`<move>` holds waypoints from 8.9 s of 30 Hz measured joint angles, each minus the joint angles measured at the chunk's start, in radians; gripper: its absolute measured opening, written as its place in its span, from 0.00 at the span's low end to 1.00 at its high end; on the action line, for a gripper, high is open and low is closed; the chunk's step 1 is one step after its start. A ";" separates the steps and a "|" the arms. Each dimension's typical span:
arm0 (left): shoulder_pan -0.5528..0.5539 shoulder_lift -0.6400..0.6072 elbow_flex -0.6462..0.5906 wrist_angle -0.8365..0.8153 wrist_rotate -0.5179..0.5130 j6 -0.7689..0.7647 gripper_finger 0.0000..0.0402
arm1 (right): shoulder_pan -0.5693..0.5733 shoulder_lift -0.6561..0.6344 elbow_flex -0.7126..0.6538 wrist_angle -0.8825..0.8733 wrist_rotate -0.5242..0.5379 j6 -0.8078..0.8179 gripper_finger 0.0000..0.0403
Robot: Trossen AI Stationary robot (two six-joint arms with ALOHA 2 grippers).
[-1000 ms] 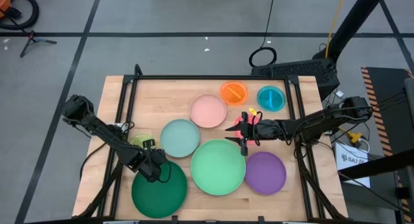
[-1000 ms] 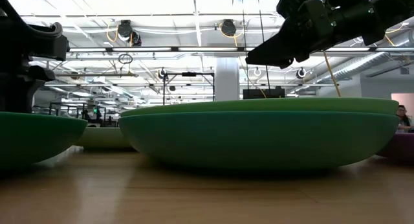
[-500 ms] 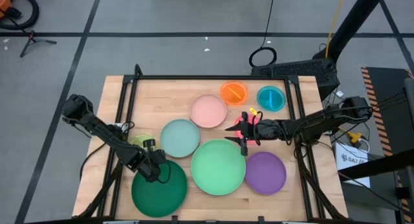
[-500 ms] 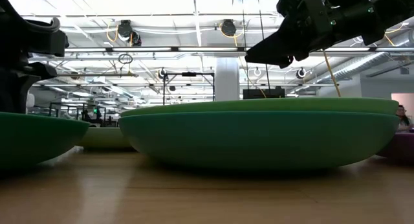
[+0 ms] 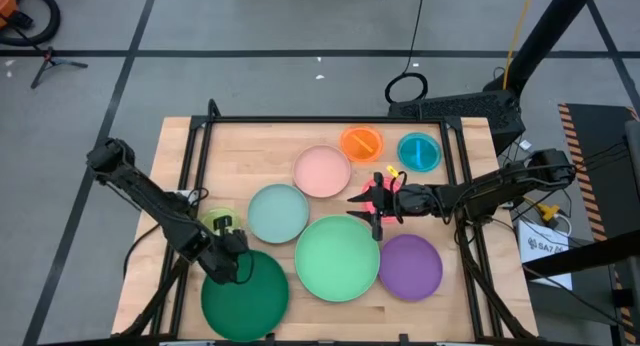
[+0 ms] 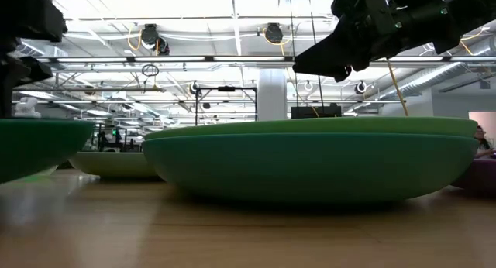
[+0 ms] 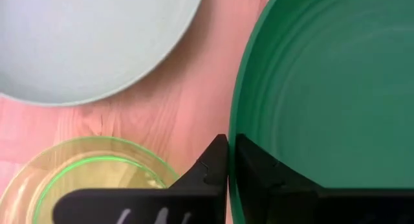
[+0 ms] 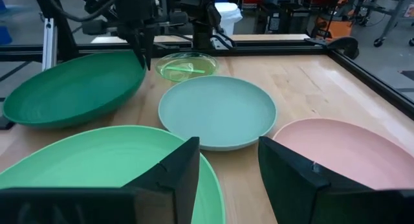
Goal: Stack plastic plates
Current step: Stack the dark green plate on top of light green plate, then stack the light pink plate on top of the dark green plate
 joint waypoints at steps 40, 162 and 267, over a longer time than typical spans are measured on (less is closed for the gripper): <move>0.321 -0.058 0.230 0.146 -0.340 0.108 0.05 | 0.003 -0.241 0.000 -0.173 -0.008 -0.042 0.37; 0.432 -0.336 0.230 -0.134 -0.813 0.701 0.32 | -0.459 0.480 0.657 -1.016 -0.034 0.807 0.37; 0.432 -0.336 0.230 -0.120 -0.811 0.670 0.32 | -0.279 0.150 0.655 -1.001 -0.084 0.581 0.02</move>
